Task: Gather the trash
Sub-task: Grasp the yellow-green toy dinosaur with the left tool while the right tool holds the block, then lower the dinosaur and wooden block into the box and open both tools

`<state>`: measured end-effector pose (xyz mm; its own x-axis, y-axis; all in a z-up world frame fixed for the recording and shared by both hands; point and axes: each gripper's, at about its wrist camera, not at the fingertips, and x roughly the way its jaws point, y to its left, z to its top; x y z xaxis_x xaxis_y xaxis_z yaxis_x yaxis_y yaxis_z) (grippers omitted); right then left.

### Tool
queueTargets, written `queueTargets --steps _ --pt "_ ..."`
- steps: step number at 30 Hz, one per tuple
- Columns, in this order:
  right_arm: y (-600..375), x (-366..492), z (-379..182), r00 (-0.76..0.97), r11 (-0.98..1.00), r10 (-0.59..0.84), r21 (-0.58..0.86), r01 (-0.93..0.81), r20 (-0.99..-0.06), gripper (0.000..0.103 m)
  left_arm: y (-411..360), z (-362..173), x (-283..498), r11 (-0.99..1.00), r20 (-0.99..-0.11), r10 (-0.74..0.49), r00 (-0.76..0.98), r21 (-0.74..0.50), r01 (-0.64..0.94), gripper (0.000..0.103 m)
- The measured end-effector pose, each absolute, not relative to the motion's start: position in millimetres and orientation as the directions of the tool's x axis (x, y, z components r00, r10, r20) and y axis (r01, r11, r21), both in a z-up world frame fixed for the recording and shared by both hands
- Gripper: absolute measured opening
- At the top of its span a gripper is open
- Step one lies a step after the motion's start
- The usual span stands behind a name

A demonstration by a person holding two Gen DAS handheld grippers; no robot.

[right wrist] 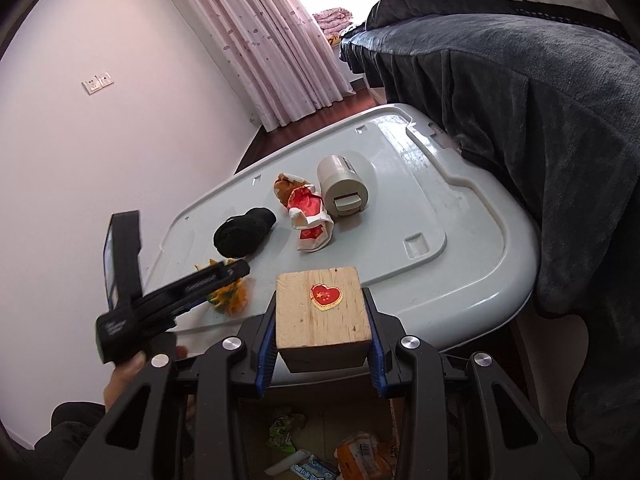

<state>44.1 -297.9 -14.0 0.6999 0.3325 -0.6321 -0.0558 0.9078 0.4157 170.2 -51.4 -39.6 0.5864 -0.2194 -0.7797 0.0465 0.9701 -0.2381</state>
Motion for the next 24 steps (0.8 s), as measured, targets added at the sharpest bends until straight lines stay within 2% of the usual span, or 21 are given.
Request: queueTargets --steps 6,9,16,24 --pt "-284.0 45.9 -17.3 0.691 0.920 0.326 0.385 -0.075 -0.645 0.037 -29.7 -38.9 151.5 0.960 -0.750 -0.276 0.601 -0.246 0.134 0.068" --pt "-278.2 47.5 -18.5 0.688 0.924 0.325 0.374 -0.083 -0.649 0.037 -26.1 -34.8 140.1 0.964 -0.734 -0.266 0.625 -0.219 0.153 0.068" --pt "-267.7 50.1 -22.9 0.674 0.931 0.321 0.352 -0.095 -0.666 0.037 -13.4 -36.4 139.0 0.962 -0.727 -0.265 0.633 -0.243 0.124 0.068" --pt "-262.4 50.1 -23.5 0.679 0.940 0.305 0.324 -0.103 -0.668 0.037 -32.3 -9.2 120.7 0.970 -0.688 -0.241 0.685 -0.170 0.171 0.067"
